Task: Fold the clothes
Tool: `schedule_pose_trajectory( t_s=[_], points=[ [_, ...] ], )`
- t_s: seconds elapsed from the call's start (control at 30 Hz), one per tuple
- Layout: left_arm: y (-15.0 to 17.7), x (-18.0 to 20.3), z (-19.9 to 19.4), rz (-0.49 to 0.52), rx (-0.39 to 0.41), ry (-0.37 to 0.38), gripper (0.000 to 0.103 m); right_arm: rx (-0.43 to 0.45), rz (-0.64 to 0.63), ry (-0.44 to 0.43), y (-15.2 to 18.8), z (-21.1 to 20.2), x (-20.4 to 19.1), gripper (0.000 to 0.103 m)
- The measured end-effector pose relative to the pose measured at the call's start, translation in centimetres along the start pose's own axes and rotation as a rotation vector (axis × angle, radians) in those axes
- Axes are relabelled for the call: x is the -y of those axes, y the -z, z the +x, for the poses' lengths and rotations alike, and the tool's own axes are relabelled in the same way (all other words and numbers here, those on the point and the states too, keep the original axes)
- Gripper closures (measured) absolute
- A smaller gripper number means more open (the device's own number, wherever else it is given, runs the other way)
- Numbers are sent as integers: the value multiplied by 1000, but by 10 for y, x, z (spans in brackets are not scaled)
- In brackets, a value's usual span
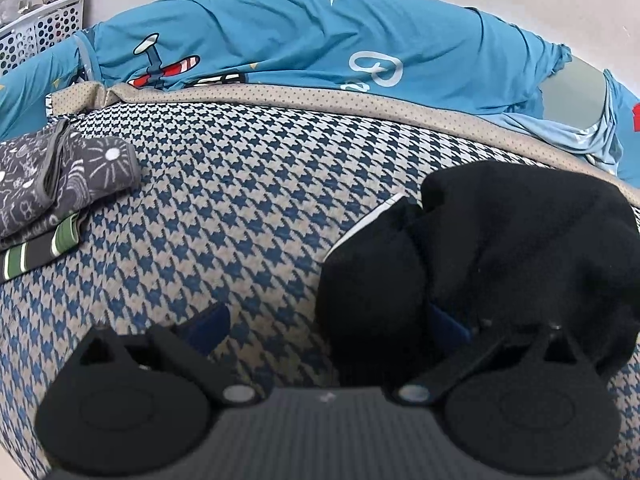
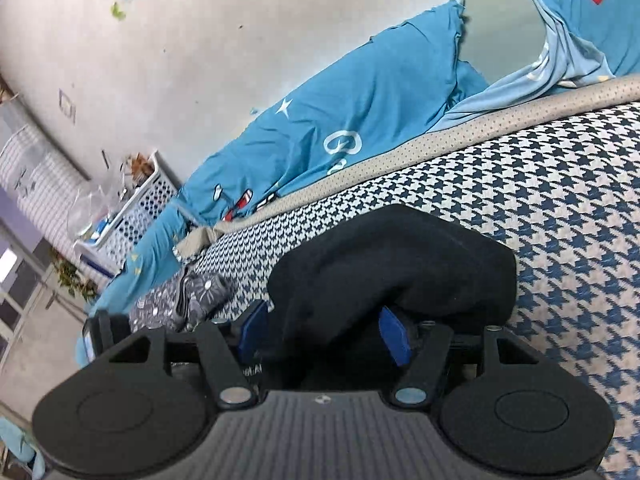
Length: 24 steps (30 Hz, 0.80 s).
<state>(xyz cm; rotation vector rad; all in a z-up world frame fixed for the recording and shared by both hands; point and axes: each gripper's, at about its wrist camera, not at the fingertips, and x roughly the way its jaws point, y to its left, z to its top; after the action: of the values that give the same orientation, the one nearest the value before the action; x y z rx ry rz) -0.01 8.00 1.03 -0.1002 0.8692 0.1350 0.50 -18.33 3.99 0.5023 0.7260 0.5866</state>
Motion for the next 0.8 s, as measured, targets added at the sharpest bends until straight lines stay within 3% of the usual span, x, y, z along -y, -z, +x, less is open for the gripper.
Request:
schedule_pose_trajectory(
  t_s=[0.07, 0.17, 0.3, 0.53, 0.8],
  points=[
    [1, 0, 0, 7, -10, 8, 0, 9, -11, 19, 2, 7, -2, 47],
    [-1, -2, -2, 13, -23, 11, 0, 17, -40, 61, 5, 15, -5, 80],
    [-8, -16, -10, -34, -43, 11, 0, 39, -118, 67, 9, 11, -12, 89],
    [-27, -47, -39, -204, 52, 22, 0, 31, -383, -24, 27, 2, -49, 91],
    [-36, -49, -54, -263, 107, 43, 0, -122, -641, -140, 72, 5, -84, 92]
  ],
)
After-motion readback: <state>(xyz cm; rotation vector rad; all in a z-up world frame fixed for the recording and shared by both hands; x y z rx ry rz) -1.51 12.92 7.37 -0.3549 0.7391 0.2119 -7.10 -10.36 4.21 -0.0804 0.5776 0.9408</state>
